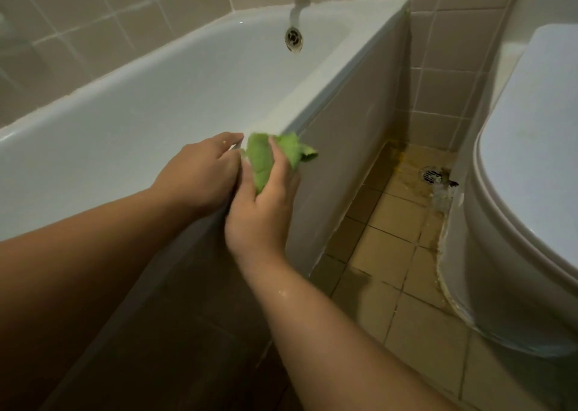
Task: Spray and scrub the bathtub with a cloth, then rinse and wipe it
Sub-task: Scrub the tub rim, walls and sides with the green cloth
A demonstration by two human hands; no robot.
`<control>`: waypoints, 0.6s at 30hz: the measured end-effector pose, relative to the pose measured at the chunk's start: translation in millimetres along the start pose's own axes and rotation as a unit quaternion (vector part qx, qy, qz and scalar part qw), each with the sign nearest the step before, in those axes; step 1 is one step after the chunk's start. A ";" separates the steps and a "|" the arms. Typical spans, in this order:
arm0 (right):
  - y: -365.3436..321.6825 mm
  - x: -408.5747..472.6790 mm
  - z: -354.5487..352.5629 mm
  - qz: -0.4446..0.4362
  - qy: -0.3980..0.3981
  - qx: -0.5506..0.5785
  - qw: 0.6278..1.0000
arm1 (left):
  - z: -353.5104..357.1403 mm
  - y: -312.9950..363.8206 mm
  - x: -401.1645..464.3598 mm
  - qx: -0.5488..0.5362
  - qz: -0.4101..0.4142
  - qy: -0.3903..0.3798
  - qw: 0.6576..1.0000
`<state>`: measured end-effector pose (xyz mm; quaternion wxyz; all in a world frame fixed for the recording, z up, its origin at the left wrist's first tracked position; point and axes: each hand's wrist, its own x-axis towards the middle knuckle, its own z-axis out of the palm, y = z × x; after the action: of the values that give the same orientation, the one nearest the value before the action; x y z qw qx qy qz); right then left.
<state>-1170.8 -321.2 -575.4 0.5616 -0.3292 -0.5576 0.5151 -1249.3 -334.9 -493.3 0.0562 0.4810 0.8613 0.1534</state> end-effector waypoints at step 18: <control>15.5 38.6 -10.3 0.128 0.000 -0.012 0.992 | -8.4 -5.1 -31.4 0.003 -0.049 0.039 0.998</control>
<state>-1170.0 -278.7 -580.6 0.4871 -0.4046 -0.5169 0.5761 -1238.8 -365.7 -488.6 0.0288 0.4322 0.8859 0.1662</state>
